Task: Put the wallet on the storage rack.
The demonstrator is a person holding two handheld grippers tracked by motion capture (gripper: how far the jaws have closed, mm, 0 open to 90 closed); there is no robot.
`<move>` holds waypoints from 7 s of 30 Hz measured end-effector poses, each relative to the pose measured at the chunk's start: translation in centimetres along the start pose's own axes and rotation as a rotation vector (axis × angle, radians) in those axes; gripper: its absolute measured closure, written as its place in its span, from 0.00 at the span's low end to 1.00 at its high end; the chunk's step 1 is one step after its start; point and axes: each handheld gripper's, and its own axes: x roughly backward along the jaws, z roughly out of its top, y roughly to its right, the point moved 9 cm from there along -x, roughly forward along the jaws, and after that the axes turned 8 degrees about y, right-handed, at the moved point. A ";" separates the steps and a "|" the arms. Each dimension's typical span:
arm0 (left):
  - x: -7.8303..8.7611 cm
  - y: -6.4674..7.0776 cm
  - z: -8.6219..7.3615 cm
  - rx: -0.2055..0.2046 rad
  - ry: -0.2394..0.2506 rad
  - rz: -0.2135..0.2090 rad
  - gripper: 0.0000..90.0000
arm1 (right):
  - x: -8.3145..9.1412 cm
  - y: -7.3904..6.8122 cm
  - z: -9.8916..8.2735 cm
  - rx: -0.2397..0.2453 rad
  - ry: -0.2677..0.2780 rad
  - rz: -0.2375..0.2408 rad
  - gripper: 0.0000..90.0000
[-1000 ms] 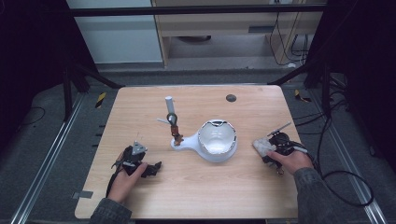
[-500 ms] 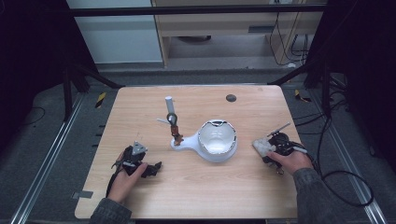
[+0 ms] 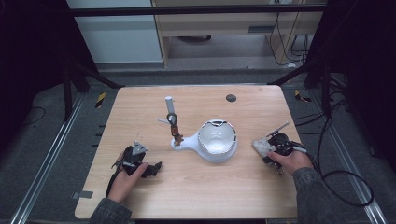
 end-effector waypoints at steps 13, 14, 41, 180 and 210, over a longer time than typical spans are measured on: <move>0.0 0.0 0.0 0.000 0.000 -0.001 0.00 | 4.2 -0.9 1.4 0.110 0.058 -0.031 0.34; 0.0 0.0 0.0 -0.001 0.000 -0.001 0.00 | 4.6 -1.0 1.5 0.122 0.065 -0.032 0.34; 0.0 0.1 0.0 -0.003 -0.001 -0.004 0.00 | 10.7 -5.6 5.8 0.365 0.135 -0.054 0.34; 0.0 0.3 0.0 -0.002 -0.002 -0.009 0.00 | 5.7 -13.9 11.8 0.612 -0.080 -0.019 0.34; 0.0 0.3 0.0 -0.003 -0.003 -0.012 0.00 | 4.4 -14.7 12.9 0.628 -0.092 -0.016 0.34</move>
